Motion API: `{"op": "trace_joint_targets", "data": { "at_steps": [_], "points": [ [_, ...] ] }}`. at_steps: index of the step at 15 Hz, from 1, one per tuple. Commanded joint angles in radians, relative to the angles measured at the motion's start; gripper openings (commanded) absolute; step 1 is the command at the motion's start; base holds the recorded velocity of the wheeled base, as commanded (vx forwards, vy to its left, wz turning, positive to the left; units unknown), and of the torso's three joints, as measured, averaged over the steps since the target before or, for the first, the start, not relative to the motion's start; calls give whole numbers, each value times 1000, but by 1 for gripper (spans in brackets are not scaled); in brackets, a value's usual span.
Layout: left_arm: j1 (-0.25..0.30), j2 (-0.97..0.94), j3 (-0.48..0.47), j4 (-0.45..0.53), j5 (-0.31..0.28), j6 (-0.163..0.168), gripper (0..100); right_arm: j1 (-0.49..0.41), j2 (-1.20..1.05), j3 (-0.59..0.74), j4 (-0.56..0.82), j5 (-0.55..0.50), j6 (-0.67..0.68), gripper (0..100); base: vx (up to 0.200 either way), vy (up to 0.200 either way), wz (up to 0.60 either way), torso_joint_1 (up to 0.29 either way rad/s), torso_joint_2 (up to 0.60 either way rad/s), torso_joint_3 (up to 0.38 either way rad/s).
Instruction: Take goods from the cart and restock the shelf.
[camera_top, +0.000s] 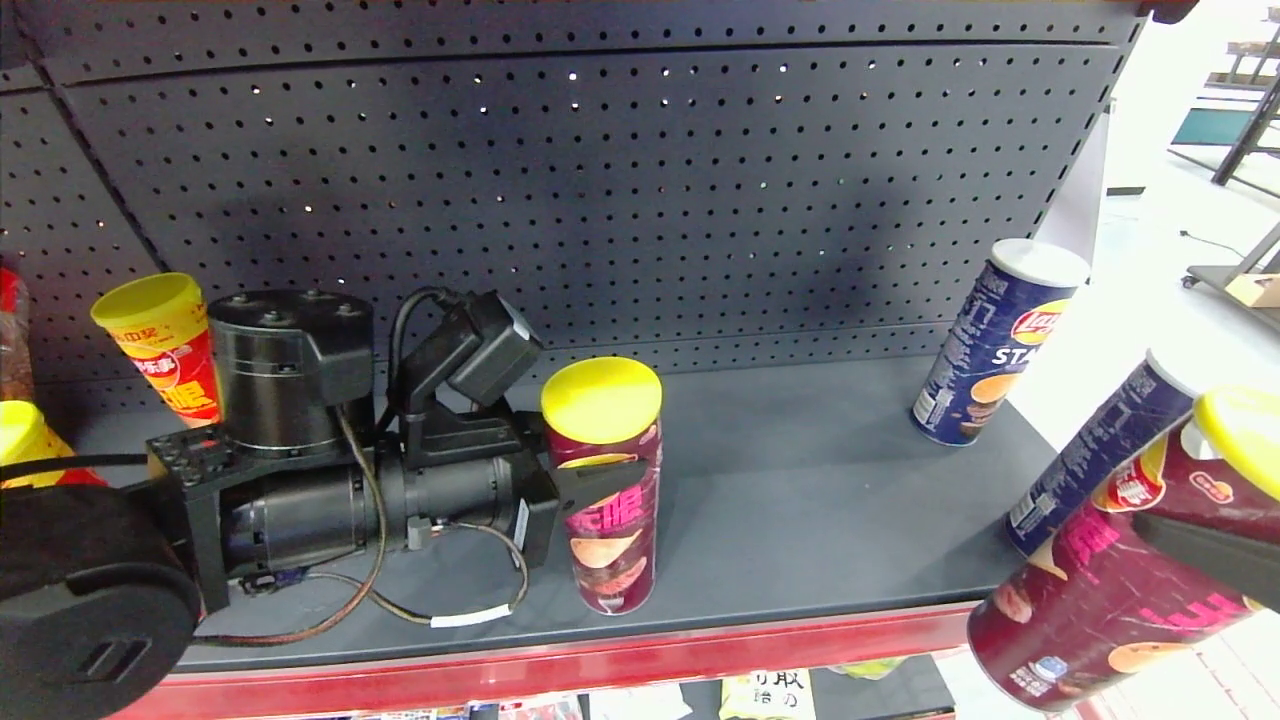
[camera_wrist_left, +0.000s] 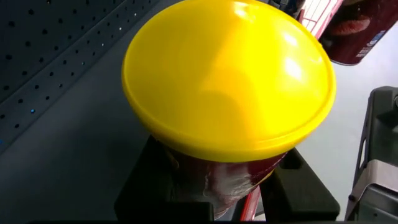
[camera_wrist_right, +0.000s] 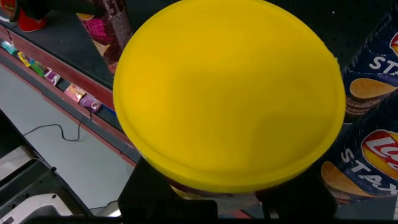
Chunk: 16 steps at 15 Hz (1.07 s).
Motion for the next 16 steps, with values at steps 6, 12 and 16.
{"op": "trace_joint_targets", "data": {
  "at_steps": [6, 12, 16],
  "points": [
    [-6, -22, 5, 1, 20, -42, 0, 1, -1, -1, 1, 0, -1, 0, 0, 0, 0, 0, 0, 0],
    [-6, -19, 17, -2, 20, -36, 0, 1, 1, -2, 1, 0, -1, 0, 0, 0, 0, 0, 0, 0],
    [-14, -23, 28, -2, 20, -33, 0, 1, 2, -2, -1, 0, -2, 0, 0, 0, 0, 0, 0, 0]
  ]
}}
